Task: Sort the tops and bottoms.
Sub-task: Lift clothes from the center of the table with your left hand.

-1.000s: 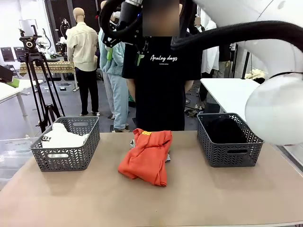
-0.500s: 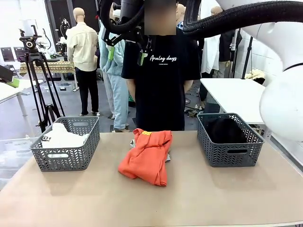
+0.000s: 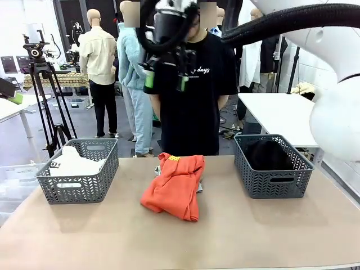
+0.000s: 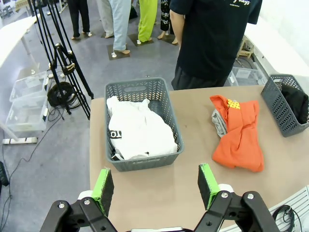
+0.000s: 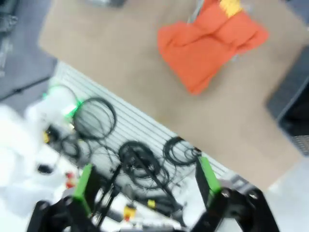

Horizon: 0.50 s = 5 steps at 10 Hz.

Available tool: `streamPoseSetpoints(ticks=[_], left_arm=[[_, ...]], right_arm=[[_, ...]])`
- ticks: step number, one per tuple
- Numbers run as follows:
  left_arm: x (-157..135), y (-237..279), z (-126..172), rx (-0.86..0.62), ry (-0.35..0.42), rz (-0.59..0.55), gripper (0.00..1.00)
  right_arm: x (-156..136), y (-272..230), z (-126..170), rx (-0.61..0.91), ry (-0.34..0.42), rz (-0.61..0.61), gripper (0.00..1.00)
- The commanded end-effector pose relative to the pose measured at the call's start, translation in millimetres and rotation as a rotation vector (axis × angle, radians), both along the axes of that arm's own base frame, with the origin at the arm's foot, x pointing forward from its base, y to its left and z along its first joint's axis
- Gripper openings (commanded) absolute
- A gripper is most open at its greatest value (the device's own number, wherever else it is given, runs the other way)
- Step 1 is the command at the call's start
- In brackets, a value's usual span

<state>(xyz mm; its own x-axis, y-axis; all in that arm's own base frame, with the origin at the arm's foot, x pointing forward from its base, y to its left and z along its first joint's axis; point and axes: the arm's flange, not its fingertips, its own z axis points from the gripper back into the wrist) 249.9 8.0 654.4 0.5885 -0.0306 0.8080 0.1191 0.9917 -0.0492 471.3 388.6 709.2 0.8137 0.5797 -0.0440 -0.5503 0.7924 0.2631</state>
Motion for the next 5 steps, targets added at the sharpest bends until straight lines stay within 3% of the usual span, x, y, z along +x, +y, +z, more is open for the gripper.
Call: streamPoseSetpoints(ticks=[1, 3, 5], left_arm=[[-0.5, 0.1, 0.5, 0.004, -0.004, 0.001, 0.91], [-0.5, 0.1, 0.5, 0.004, -0.004, 0.001, 0.91], [-0.5, 0.1, 0.5, 0.004, -0.004, 0.001, 0.91]], right_arm=[[-67.2, -106.9, -87.9, 0.009, 0.076, 0.066, 1.0], [-142.2, -168.5, -121.9, 0.005, 0.053, -0.053, 1.0], [-206.9, -199.4, -139.1, 0.065, 0.036, -0.2, 1.0]])
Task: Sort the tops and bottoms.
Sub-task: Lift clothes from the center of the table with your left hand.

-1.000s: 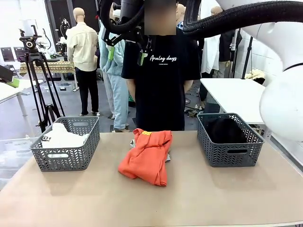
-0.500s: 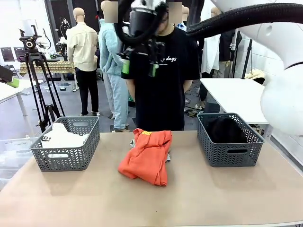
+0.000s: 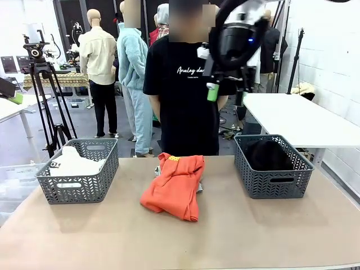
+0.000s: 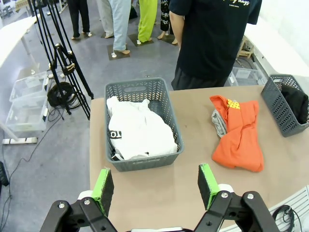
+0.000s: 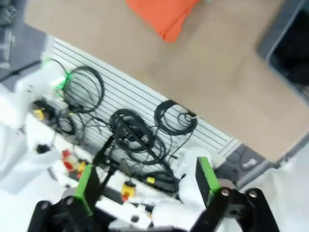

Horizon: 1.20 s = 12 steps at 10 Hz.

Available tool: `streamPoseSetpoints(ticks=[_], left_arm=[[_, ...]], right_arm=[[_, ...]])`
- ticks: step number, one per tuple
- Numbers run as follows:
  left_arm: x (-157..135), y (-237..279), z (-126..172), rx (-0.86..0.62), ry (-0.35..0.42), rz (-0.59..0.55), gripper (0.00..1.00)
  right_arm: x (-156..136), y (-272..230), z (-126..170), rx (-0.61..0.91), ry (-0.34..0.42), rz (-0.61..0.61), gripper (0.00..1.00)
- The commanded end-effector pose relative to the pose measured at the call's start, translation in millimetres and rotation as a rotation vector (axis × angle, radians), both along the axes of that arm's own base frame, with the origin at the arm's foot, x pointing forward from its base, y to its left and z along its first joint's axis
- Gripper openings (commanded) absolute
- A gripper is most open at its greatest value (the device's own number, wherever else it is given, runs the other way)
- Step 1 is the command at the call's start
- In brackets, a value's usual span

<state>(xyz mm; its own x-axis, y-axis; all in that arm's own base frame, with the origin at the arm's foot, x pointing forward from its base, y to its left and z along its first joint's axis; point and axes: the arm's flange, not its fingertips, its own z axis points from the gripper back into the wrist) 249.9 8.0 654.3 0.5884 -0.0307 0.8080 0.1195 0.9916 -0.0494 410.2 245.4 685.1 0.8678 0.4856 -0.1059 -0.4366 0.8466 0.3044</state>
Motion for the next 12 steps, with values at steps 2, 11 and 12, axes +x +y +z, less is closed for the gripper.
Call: streamPoseSetpoints(ticks=[2, 11, 12], left_arm=[[-0.4, 0.1, 0.5, 0.005, -0.004, 0.001, 0.91], [-0.4, 0.1, 0.5, 0.005, -0.004, 0.001, 0.91], [-0.4, 0.1, 0.5, 0.005, -0.004, 0.001, 0.91]], right_arm=[[0.0, 0.0, 0.0, 0.0, 0.0, 0.0, 1.0], [-40.4, -98.6, -55.4, -0.089, -0.106, -0.512, 1.0], [-56.5, -110.9, -73.1, -0.109, -0.111, -0.571, 1.0]])
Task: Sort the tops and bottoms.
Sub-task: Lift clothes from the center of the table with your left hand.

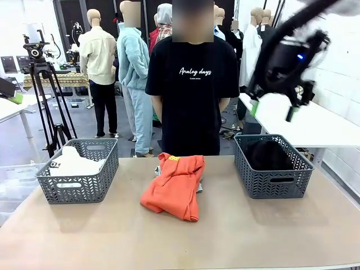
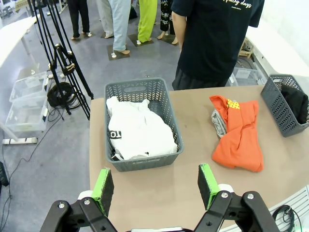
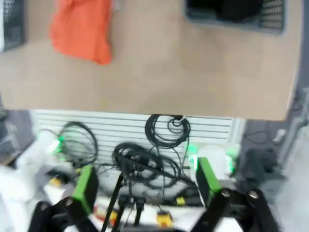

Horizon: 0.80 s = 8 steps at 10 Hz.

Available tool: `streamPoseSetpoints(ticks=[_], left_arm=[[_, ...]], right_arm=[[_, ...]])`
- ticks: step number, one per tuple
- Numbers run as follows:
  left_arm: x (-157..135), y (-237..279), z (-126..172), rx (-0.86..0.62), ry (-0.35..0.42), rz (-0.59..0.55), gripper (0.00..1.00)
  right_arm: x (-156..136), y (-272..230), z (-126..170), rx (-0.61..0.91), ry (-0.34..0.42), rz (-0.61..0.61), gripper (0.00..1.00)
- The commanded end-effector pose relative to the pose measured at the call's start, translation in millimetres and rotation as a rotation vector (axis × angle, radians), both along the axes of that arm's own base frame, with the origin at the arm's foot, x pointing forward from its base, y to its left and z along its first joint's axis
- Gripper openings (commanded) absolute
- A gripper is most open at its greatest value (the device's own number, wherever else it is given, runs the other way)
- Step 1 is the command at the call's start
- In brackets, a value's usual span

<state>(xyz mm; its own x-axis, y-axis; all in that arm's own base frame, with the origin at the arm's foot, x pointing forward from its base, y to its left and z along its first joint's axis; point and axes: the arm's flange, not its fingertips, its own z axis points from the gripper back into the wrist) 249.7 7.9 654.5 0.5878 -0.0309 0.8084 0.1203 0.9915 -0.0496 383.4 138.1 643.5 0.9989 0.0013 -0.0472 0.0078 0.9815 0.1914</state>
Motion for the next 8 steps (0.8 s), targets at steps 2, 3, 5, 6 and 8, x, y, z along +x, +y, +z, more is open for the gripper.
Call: streamPoseSetpoints(ticks=[2, 3, 5, 6, 8], left_arm=[[-0.2, 0.2, 0.3, 0.005, -0.003, 0.002, 0.91], [-0.2, 0.2, 0.3, 0.005, -0.003, 0.002, 0.91], [-0.2, 0.2, 0.3, 0.005, -0.003, 0.002, 0.91], [-0.2, 0.2, 0.3, 0.005, -0.003, 0.002, 0.91], [-0.2, 0.2, 0.3, 0.005, -0.003, 0.002, 0.91]], right_arm=[[-52.1, -25.1, -57.2, -0.069, -0.087, -0.137, 1.0], [-46.8, -31.8, -64.1, -0.046, -0.084, -0.127, 1.0], [-36.0, -28.7, -41.4, -0.025, -0.032, -0.095, 1.0], [-36.0, -28.7, -41.4, -0.025, -0.032, -0.095, 1.0], [-37.3, -24.2, -47.8, -0.172, -0.194, -0.126, 1.0]])
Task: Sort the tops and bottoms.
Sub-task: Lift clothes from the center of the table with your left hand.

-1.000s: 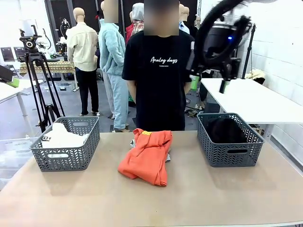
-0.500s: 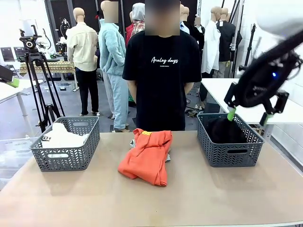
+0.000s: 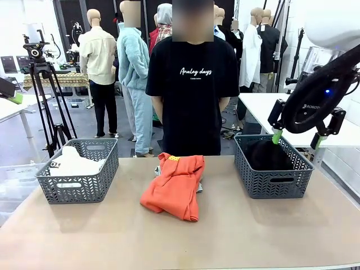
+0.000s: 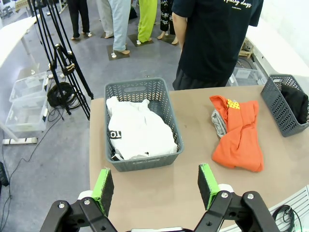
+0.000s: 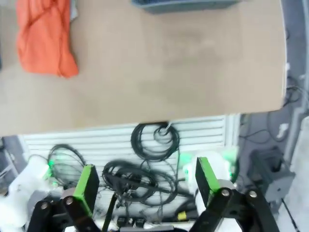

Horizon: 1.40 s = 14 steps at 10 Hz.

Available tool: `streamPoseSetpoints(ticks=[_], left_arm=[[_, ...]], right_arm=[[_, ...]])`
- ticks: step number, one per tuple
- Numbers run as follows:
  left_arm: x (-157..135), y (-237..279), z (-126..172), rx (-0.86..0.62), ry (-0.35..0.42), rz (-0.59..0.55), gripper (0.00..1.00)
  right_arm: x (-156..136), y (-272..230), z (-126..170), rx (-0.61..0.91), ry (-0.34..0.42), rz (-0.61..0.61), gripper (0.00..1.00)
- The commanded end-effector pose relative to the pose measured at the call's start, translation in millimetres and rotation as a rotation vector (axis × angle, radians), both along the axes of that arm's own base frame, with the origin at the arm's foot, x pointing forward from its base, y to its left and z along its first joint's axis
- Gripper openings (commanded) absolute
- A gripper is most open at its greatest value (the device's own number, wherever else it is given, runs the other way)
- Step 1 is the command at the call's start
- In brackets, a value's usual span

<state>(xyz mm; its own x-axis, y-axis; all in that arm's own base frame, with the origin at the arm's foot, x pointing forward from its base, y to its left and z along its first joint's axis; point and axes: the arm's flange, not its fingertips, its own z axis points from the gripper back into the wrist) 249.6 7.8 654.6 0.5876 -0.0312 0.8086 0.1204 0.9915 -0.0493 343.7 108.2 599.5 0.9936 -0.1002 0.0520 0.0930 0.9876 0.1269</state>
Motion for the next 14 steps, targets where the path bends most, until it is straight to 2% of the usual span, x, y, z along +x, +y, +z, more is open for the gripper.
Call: streamPoseSetpoints(ticks=[1, 4, 7, 8, 12, 14], left_arm=[[-0.1, 0.3, 0.2, 0.005, -0.003, 0.002, 0.91], [-0.1, 0.3, 0.2, 0.005, -0.003, 0.002, 0.91], [-0.1, 0.3, 0.2, 0.005, -0.003, 0.002, 0.91], [-0.1, 0.3, 0.2, 0.005, -0.003, 0.002, 0.91], [0.0, 0.0, 0.0, 0.0, 0.0, 0.0, 0.91], [-5.8, -53.7, -0.6, 0.032, -0.048, -0.111, 0.91]], right_arm=[[11.8, 2.8, -1.4, -0.207, -0.17, -0.043, 1.0], [17.3, -2.2, 3.8, -0.244, -0.274, -0.103, 1.0], [14.8, -23.5, -8.6, -0.12, -0.292, -0.125, 1.0], [21.6, -8.5, 10.5, -0.217, -0.269, -0.088, 1.0], [21.6, -8.5, 10.5, -0.217, -0.269, -0.088, 1.0], [21.6, -8.5, 10.5, -0.217, -0.269, -0.088, 1.0]])
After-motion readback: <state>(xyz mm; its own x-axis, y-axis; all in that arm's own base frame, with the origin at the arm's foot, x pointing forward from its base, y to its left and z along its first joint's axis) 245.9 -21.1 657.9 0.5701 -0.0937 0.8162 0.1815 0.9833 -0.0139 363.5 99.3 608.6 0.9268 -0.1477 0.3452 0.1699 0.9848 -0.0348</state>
